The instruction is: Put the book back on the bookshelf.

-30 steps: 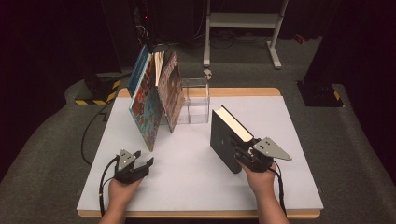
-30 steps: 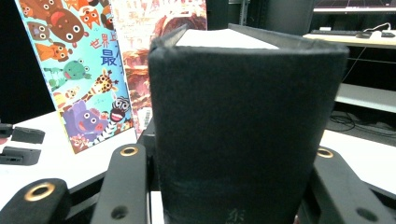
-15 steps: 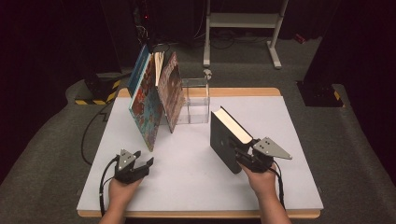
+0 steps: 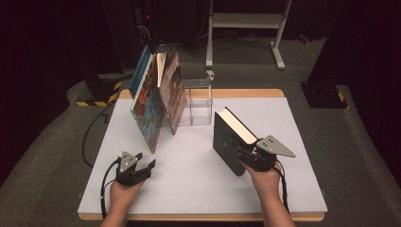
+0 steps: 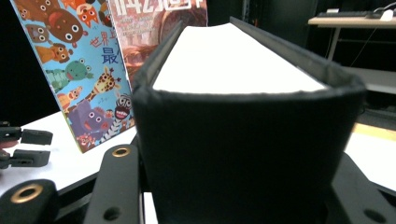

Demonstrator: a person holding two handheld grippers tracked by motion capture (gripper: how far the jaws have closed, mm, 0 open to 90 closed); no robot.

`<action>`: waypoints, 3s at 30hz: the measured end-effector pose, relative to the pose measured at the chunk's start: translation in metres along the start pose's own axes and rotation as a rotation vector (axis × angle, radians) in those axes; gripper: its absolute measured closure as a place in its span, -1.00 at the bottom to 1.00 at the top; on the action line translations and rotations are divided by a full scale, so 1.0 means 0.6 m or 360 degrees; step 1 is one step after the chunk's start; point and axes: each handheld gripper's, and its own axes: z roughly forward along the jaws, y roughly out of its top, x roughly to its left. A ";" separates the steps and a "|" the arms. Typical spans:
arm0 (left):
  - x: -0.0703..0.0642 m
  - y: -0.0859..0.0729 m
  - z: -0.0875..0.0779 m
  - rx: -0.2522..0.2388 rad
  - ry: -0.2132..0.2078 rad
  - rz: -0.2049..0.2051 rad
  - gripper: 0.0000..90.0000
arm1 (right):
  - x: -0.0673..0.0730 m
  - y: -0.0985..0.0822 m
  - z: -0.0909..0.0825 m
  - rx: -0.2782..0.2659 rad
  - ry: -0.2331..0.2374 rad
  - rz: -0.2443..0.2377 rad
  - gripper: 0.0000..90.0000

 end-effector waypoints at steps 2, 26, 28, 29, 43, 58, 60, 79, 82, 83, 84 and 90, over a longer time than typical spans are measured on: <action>0.000 0.000 0.000 -0.0001 -0.0001 0.0000 -0.18 | 0.002 0.004 0.001 0.0004 -0.0003 0.0003 0.05; -0.001 -0.001 0.002 0.0020 0.0002 0.0011 -0.15 | 0.007 0.020 0.002 0.0091 -0.0040 -0.0077 0.19; -0.001 0.000 0.005 0.0037 0.0005 -0.0005 -0.16 | 0.006 0.021 0.002 0.0096 -0.0042 -0.0066 0.19; 0.000 0.000 0.005 0.0051 -0.0002 0.0000 -0.16 | 0.006 0.022 0.002 0.0102 -0.0051 -0.0057 0.19; 0.002 0.002 0.003 0.0036 -0.0021 -0.0039 -0.16 | 0.030 0.076 0.027 0.0134 -0.0103 -0.0036 0.20; 0.004 0.003 0.003 0.0028 -0.0027 -0.0065 -0.16 | 0.060 0.094 0.147 0.0054 -0.0208 -0.0001 0.20; 0.005 0.003 0.003 0.0037 -0.0024 -0.0061 -0.15 | 0.058 0.095 0.166 0.0044 -0.0233 0.0024 0.20; 0.007 0.005 0.000 0.0017 -0.0049 -0.0101 -0.16 | 0.046 0.115 0.305 0.0062 -0.0416 -0.0011 0.20; 0.007 0.005 0.001 0.0017 -0.0051 -0.0103 -0.16 | 0.037 0.114 0.319 0.0051 -0.0425 0.0024 0.20; 0.007 0.005 0.000 0.0017 -0.0052 -0.0103 -0.16 | 0.035 0.114 0.323 0.0055 -0.0431 0.0031 0.20; 0.007 0.005 0.000 0.0023 -0.0053 -0.0098 -0.16 | 0.033 0.115 0.327 0.0057 -0.0434 0.0028 0.20; 0.007 0.005 0.000 0.0022 -0.0055 -0.0096 -0.16 | 0.027 0.119 0.351 0.0033 -0.0455 0.0037 0.20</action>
